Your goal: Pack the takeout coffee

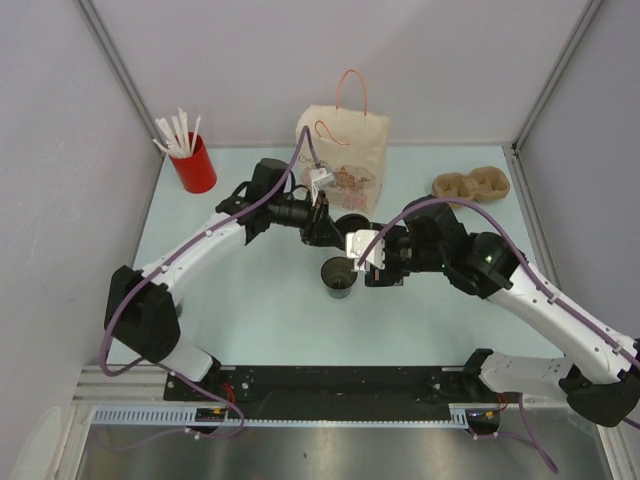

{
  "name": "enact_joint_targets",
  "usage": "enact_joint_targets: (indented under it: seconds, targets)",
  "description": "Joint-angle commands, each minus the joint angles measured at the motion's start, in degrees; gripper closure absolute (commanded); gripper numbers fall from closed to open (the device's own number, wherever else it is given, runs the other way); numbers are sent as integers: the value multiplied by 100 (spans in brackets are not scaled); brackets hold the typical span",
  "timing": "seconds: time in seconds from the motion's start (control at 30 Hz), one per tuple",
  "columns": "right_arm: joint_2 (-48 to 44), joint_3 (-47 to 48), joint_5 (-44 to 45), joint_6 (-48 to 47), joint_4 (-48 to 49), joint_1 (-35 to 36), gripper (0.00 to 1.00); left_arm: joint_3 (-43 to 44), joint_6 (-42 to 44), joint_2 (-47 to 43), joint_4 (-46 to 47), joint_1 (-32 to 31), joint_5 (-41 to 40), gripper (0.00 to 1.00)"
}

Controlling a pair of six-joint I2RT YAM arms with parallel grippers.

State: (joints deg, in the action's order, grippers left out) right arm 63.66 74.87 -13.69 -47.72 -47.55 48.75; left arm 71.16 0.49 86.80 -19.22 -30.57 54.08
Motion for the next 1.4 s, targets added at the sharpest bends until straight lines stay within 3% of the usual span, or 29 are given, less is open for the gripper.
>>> enact_joint_targets:
  seconds: [0.0, 0.23, 0.53, 0.8, 0.9, 1.37]
  targets:
    - [94, 28, 332, -140, 255, 292, 36, 346, -928, 249, 393, 235, 858, 100]
    - [471, -51, 902, -220, 509, 688, 36, 513, -1121, 530, 375, 235, 1095, 100]
    - [709, -210, 1317, -334, 940, 706, 40, 417, -1350, 452, 603, 235, 1420, 100]
    - [815, -368, 1589, -369, 1195, 697, 50, 408, -1490, 451, 683, 244, 1649, 100]
    - [850, -412, 1668, -369, 1248, 697, 60, 408, -1526, 451, 718, 244, 1728, 100]
    - [903, -640, 2177, -492, 1635, 794, 76, 425, -1772, 513, 920, 288, 2045, 100]
